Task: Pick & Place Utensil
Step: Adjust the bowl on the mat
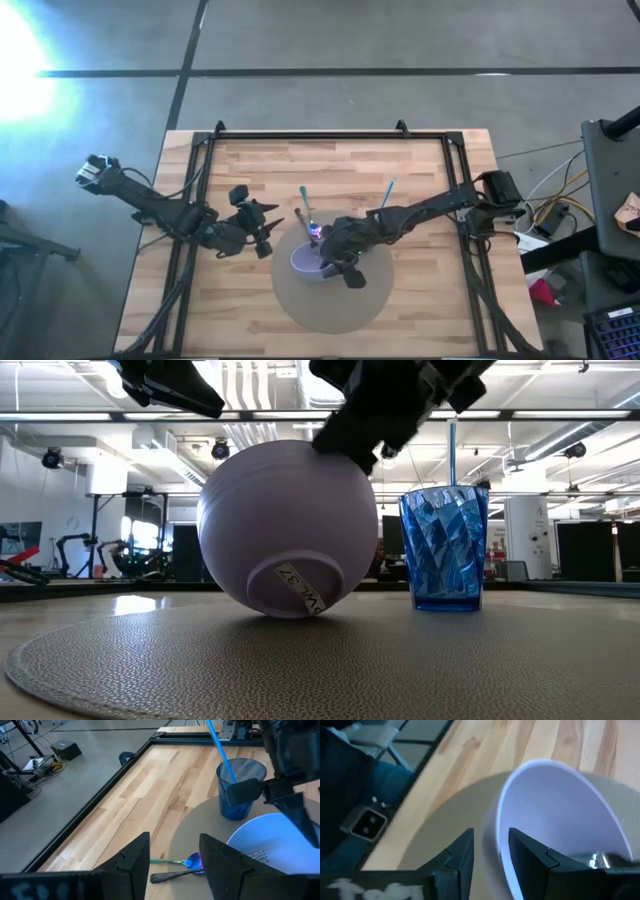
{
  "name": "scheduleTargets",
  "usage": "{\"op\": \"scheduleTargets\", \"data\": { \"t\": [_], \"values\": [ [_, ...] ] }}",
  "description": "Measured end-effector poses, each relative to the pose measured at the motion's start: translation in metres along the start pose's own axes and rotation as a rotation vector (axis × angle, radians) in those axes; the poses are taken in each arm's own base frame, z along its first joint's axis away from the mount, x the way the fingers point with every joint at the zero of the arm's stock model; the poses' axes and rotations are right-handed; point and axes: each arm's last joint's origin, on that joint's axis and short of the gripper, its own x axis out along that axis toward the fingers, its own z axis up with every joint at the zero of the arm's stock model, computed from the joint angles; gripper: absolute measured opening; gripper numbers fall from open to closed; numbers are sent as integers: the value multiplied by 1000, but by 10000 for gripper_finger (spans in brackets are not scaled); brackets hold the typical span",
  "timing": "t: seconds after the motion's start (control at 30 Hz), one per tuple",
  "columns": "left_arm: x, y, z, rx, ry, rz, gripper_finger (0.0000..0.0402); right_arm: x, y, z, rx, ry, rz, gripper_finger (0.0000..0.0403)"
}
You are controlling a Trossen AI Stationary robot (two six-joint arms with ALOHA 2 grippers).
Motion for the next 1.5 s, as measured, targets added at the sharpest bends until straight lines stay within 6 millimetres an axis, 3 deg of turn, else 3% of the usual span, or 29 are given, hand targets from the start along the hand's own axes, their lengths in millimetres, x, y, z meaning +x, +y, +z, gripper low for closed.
{"op": "scheduleTargets", "data": {
  "t": [0.57, 1.1, 1.5],
  "values": [
    [0, 0, 0, -26, 7, -12, 165, 0, 1, -2, 5, 38, 39, 13],
    [20, 22, -6, -148, 161, -4, 165, 0, 2, -8, -33, 98, 44, 13],
    [40, 42, -21, -206, 291, -30, 165, 9, 31, -18, -288, 162, 81, 13]
  ]
}}
